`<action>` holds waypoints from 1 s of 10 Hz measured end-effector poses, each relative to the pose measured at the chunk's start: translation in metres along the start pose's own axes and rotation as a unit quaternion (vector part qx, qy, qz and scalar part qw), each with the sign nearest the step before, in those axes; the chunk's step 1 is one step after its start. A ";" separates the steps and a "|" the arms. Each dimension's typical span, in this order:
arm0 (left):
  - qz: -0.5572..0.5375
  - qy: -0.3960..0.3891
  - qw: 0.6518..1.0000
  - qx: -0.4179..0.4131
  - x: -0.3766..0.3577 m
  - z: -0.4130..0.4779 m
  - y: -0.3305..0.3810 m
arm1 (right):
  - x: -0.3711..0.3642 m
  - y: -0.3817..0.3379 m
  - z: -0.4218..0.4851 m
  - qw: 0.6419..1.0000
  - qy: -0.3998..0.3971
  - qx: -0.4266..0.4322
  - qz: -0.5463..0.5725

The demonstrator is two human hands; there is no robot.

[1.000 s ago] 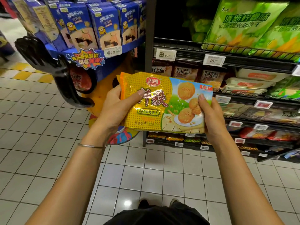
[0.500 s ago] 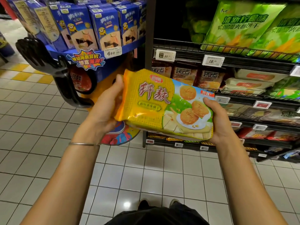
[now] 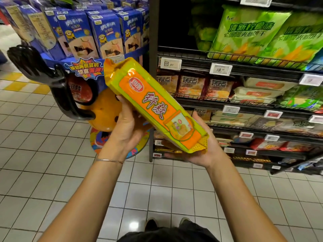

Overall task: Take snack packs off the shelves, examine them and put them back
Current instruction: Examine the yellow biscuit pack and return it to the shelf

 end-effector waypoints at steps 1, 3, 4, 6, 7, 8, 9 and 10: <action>0.049 -0.043 0.997 -0.030 -0.008 -0.011 0.006 | -0.001 -0.002 -0.004 0.997 0.069 0.009 -0.017; 0.063 -0.009 0.998 -0.025 0.003 -0.013 -0.002 | -0.002 -0.003 -0.005 0.994 0.111 0.022 0.013; 0.035 -0.005 0.999 -0.025 0.013 -0.004 -0.008 | 0.000 -0.004 -0.004 0.993 0.116 0.023 0.028; 0.096 -0.051 0.994 0.023 0.008 -0.012 -0.003 | 0.001 -0.016 -0.007 0.988 0.113 0.099 0.036; 0.094 -0.124 0.987 0.029 0.026 -0.016 0.011 | 0.011 -0.029 -0.019 0.979 0.106 0.176 0.001; -0.054 -0.237 0.968 0.058 0.035 -0.022 0.026 | 0.020 -0.043 -0.031 0.967 0.126 0.219 -0.042; -0.091 -0.269 0.954 0.098 0.054 -0.019 0.024 | 0.020 -0.054 -0.037 0.949 0.154 0.252 -0.107; -0.001 -0.289 0.949 0.130 0.063 -0.019 0.022 | 0.022 -0.058 -0.041 0.942 0.167 0.261 -0.131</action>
Point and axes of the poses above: each hand's wrist, its own z-axis towards the middle knuckle, its own x-axis out of the back of the hand, y = z × x, the point moved 5 cm from there along z, towards the middle knuckle, and after that the axes turned 15 degrees about -y, right-handed, at the moved point
